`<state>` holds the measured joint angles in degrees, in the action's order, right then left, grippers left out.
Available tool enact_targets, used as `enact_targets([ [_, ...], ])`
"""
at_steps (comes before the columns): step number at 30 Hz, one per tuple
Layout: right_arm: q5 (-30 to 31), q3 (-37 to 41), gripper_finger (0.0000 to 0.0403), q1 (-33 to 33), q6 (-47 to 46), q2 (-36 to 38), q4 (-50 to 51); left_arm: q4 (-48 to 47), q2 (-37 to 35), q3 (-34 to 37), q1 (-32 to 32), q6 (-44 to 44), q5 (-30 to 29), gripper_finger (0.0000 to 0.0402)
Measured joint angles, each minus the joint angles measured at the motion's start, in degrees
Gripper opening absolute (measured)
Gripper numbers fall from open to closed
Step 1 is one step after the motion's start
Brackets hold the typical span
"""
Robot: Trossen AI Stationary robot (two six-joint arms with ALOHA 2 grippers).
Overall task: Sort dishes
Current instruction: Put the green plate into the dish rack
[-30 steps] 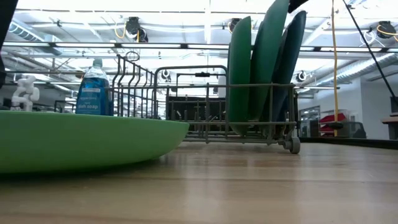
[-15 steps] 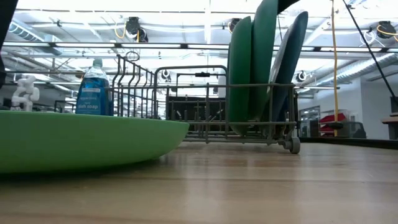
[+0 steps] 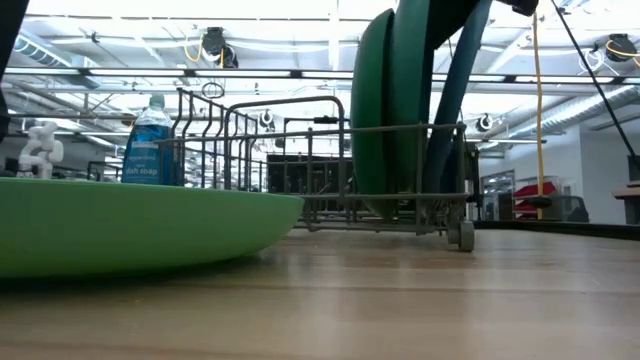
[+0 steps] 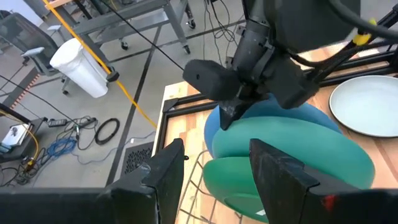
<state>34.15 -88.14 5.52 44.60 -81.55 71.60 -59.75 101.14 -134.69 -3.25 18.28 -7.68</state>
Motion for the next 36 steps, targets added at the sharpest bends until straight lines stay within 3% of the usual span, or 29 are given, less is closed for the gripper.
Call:
enact_targets([
  [10, 1.9, 0.2, 0.0000, 1.8, 8.0, 1.3, -9.0, -0.5, 0.0, 0.0, 0.0, 0.0, 0.0, 0.0182],
  [20, 1.8, 0.2, 0.0000, 1.5, 8.0, 1.1, -8.6, -1.6, 0.0, 0.0, 0.0, 0.1, 0.0, 0.0182],
  [36, -1.0, 4.7, 0.0001, -4.1, 7.3, 1.2, -10.0, -2.8, 0.0, 0.0, 0.0, 0.4, 1.8, 0.0182],
])
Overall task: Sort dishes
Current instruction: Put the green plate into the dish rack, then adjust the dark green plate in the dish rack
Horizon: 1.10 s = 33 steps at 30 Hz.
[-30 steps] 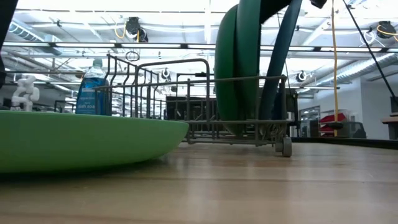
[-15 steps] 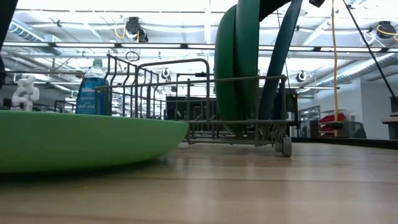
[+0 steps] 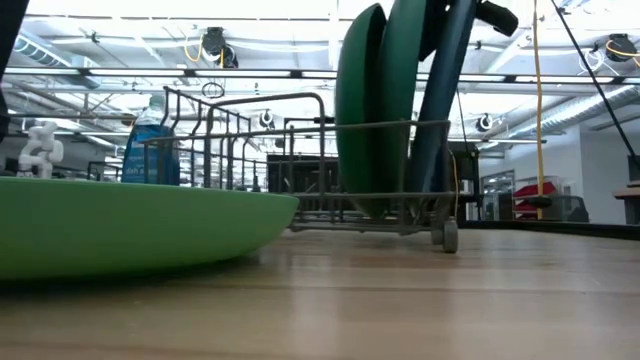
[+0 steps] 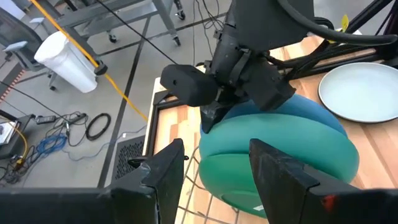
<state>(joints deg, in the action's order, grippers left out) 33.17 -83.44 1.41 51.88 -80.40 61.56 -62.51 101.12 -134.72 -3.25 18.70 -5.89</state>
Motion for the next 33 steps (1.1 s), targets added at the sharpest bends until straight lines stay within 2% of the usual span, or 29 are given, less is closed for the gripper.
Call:
enact_targets([
  [9, -1.0, 0.1, 0.0003, 0.0, -4.8, -0.2, 7.1, 0.0, 0.0, 0.0, 0.0, 0.0, -0.1, 0.0182],
  [16, -0.1, 0.1, 0.0004, 0.2, -6.9, -0.2, 8.1, 0.1, 0.0, 0.0, 0.0, 0.0, -0.2, 0.0182],
  [20, 3.5, 0.1, 0.0039, 0.6, -6.9, -0.2, 8.1, 0.3, 0.0, 0.0, 0.0, 0.0, -0.3, 0.0182],
  [26, 6.2, -0.1, 0.0122, 1.7, -5.1, 0.0, 8.0, 0.3, 0.0, 0.0, 0.0, 0.0, -0.3, 0.0182],
  [28, 9.1, -0.1, 0.0146, 2.4, -4.4, 0.0, 7.9, 0.3, 0.0, 0.0, 0.0, 0.0, -0.3, 0.0182],
  [33, 14.0, 0.0, 0.0174, 4.4, -2.7, 1.1, 7.5, 0.3, 0.0, 0.0, 0.0, 0.0, -0.3, 0.0182],
])
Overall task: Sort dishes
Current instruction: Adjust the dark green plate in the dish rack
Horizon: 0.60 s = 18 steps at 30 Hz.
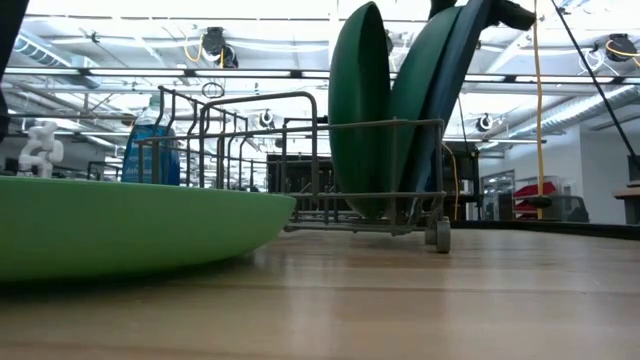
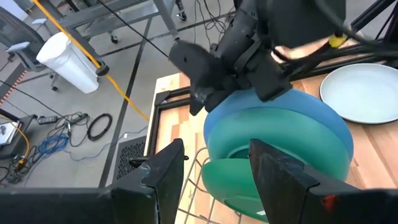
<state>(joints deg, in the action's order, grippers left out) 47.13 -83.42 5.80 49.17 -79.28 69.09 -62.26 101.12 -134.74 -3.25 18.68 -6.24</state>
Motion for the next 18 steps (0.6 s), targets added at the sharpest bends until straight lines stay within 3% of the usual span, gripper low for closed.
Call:
enact_targets([
  [10, 2.5, 0.0, 0.0172, 4.5, -1.6, 5.0, -1.7, -0.6, -1.3, -0.1, -0.2, 0.0, -2.0, 0.0182],
  [13, 2.6, 0.0, 0.0172, 5.8, -3.5, 6.8, -2.5, -6.9, -1.3, -0.1, -1.7, -0.8, -1.5, 0.0182],
  [18, 2.6, 0.0, 0.0171, 7.8, -5.6, 10.4, -8.0, -16.0, 3.7, 2.4, -4.4, -5.2, 4.5, 0.0182],
])
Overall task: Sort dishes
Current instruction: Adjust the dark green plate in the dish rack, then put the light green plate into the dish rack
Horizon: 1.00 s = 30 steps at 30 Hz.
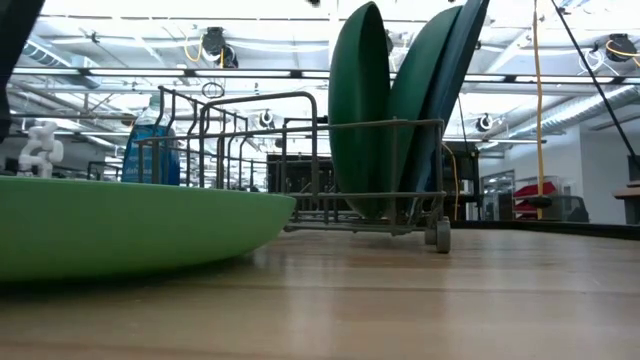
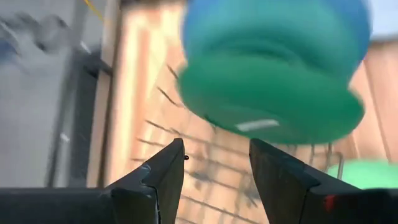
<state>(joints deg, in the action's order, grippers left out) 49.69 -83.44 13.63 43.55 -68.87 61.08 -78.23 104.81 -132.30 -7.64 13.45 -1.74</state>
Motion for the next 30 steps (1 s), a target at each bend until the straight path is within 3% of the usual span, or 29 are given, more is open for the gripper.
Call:
enact_targets([
  [5, -0.1, 0.0, 0.0171, 1.5, -1.0, 3.2, -6.4, 2.8, 3.3, 5.7, -0.3, 0.6, 2.3, 0.0182],
  [12, -0.2, 0.0, 0.0171, 3.3, -1.0, 5.6, -10.9, 14.4, 9.1, 9.0, -0.5, 2.0, 13.0, 0.0182],
  [18, -0.1, 0.0, 0.0170, 3.4, -0.9, 5.6, -12.3, 17.2, 13.7, 9.2, -0.1, 3.8, 13.4, 0.0182],
  [21, -0.2, -0.1, 0.0170, 3.4, -0.9, 5.6, -12.5, 17.5, 12.2, 8.3, -0.1, 5.0, 12.0, 0.0182],
  [26, -0.4, -0.1, 0.0170, 3.4, -2.7, 5.6, -12.5, 14.8, 4.3, 7.5, -0.1, 6.5, 3.1, 0.0182],
  [30, -3.2, -0.1, 0.0170, 3.4, -5.9, 5.6, -11.3, 6.0, -3.8, 7.4, -0.1, 6.4, 2.4, 0.0182],
])
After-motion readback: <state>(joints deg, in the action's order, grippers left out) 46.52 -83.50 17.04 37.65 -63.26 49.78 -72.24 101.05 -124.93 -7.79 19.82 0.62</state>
